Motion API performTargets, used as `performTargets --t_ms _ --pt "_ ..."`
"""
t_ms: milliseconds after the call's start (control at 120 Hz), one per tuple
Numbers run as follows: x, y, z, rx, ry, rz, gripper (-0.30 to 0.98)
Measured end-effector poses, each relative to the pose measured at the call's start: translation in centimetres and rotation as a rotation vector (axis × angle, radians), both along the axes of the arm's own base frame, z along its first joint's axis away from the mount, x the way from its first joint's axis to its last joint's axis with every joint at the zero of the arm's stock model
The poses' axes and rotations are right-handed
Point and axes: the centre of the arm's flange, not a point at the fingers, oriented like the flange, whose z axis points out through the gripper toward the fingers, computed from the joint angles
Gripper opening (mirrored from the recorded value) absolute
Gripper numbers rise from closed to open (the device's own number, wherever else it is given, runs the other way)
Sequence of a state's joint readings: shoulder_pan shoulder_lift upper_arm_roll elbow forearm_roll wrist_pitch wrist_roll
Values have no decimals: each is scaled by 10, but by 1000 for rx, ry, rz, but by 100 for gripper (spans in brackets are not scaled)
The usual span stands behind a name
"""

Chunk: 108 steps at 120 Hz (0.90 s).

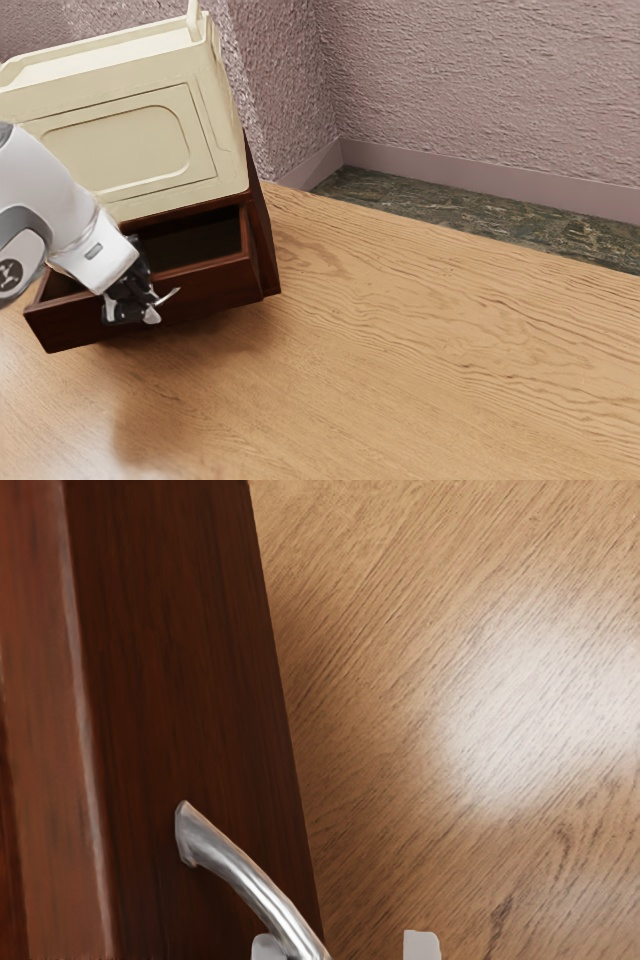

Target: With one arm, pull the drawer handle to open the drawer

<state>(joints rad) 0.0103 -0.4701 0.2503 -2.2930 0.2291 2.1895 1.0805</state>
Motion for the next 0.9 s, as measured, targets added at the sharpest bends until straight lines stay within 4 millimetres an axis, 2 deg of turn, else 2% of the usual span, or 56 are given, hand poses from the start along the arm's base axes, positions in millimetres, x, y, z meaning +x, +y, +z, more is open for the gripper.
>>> performTargets --t_ms 375,800,900 --pt "-32 -21 -1 -22 -25 -32 -10" --pt "-41 -29 -1 -31 -32 -40 -10" --pt "-41 -30 -2 -42 -28 -36 -6"
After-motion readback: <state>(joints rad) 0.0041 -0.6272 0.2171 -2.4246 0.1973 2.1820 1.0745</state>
